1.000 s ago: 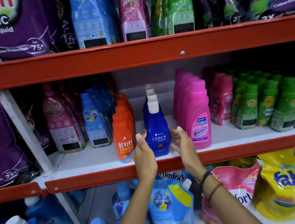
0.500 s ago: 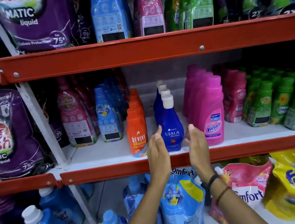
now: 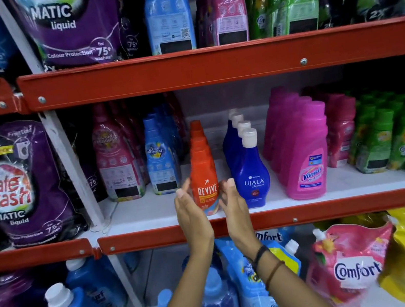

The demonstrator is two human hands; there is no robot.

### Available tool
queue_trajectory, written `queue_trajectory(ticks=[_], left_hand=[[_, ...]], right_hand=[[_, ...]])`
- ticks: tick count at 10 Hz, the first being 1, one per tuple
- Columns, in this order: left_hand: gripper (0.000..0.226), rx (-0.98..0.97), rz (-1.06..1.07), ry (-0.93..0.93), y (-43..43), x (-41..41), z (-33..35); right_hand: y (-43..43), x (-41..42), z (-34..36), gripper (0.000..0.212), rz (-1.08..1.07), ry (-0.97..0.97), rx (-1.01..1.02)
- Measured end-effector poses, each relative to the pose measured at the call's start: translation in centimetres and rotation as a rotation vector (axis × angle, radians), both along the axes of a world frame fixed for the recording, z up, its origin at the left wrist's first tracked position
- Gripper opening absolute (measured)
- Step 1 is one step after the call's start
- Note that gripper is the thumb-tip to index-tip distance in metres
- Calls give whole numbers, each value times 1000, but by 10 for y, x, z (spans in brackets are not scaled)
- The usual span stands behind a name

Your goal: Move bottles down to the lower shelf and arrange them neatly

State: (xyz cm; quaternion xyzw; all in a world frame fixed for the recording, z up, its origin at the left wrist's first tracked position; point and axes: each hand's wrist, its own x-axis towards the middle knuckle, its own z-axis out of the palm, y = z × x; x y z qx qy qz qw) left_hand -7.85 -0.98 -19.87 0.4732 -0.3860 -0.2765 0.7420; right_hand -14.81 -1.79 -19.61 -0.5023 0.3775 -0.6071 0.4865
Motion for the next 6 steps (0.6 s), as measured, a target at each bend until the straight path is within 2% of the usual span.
queue_trajectory(ticks=[1, 2, 3, 4, 5, 6], left_hand=[[61, 2, -2, -4, -2, 1, 0], [60, 14, -23, 2, -3, 2, 2], [66, -1, -37, 13, -3, 3, 2], [62, 19, -35, 6, -2, 3, 3], [59, 22, -42, -6, -1, 5, 3], [52, 0, 31, -149, 7, 8, 15]], right_hand=[[-2, -2, -1, 58, 9, -42, 2], [-1, -2, 1, 78, 18, -65, 20], [0, 0, 0, 78, -6, -54, 14], [2, 1, 2, 83, -23, -21, 31], [1, -3, 4, 80, -35, -6, 22], [6, -17, 1, 60, -164, -27, -57]])
